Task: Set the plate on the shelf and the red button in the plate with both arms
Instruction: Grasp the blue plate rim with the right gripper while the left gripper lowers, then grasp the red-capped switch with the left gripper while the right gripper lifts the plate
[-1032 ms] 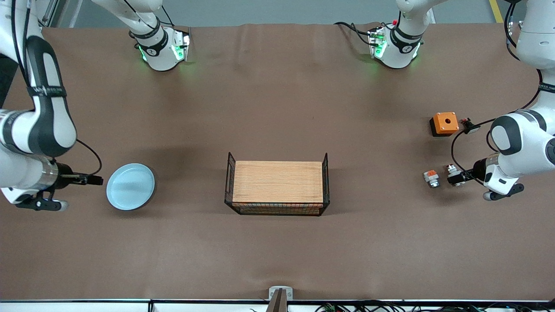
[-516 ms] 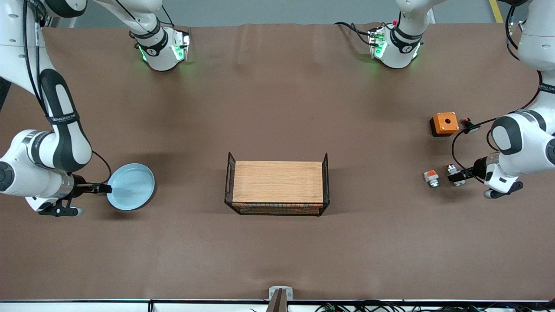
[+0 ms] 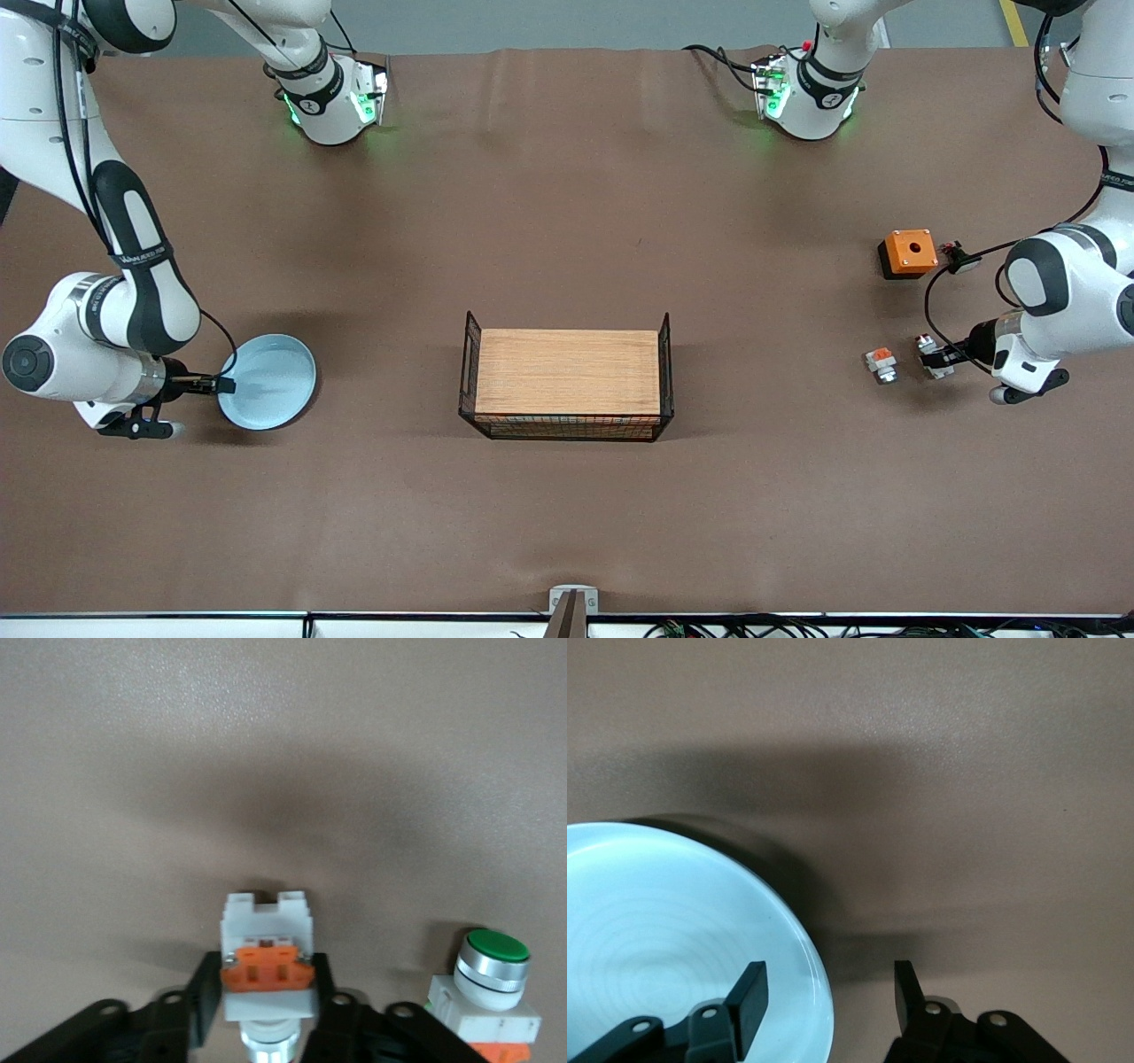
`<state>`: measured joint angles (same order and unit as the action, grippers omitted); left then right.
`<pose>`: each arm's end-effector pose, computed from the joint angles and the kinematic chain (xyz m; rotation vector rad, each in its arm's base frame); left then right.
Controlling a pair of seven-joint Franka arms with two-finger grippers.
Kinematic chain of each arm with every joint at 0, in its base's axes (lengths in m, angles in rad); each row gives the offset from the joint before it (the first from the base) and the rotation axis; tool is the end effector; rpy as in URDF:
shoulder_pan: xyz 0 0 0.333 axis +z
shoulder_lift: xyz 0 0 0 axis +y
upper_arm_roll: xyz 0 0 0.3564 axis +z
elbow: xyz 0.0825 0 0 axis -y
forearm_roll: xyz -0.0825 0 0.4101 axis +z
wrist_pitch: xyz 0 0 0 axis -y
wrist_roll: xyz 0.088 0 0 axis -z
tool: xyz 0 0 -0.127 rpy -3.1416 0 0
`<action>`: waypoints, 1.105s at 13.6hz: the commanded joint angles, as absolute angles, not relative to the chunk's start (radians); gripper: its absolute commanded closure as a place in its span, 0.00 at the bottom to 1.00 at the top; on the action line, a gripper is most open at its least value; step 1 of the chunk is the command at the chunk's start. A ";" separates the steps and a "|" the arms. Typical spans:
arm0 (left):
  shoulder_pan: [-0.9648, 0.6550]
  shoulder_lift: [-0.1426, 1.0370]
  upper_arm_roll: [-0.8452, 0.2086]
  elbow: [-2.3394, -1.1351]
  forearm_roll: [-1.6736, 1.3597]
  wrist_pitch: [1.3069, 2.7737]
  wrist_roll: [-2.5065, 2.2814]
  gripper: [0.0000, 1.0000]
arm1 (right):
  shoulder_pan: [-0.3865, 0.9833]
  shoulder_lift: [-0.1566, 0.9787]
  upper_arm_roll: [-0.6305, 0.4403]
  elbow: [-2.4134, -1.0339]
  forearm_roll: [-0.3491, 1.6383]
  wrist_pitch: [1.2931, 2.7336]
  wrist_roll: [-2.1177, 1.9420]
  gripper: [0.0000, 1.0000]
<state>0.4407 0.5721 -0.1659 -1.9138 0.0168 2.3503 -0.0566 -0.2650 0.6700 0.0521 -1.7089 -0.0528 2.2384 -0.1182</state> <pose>0.6235 0.1796 0.1801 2.9994 0.5134 -0.1801 0.6815 -0.1529 0.1841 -3.1153 0.1061 0.2159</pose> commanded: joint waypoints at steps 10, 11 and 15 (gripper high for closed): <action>0.440 0.335 -0.261 -1.864 0.029 2.084 -0.025 0.99 | -0.285 0.684 0.071 -1.721 -0.058 2.290 -0.123 0.75; 0.440 0.312 -0.279 -1.838 0.029 2.033 -0.034 0.99 | -0.287 0.686 0.071 -1.721 -0.058 2.295 -0.124 0.75; 0.440 0.268 -0.348 -1.726 0.029 1.858 -0.078 0.99 | -0.285 0.684 0.072 -1.721 -0.057 2.287 -0.147 0.86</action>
<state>0.4367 0.2804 -0.3171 -1.7857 0.0169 1.9454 -0.0429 -0.2654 0.6835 0.0546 -1.7195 -0.0525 2.2830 -0.1204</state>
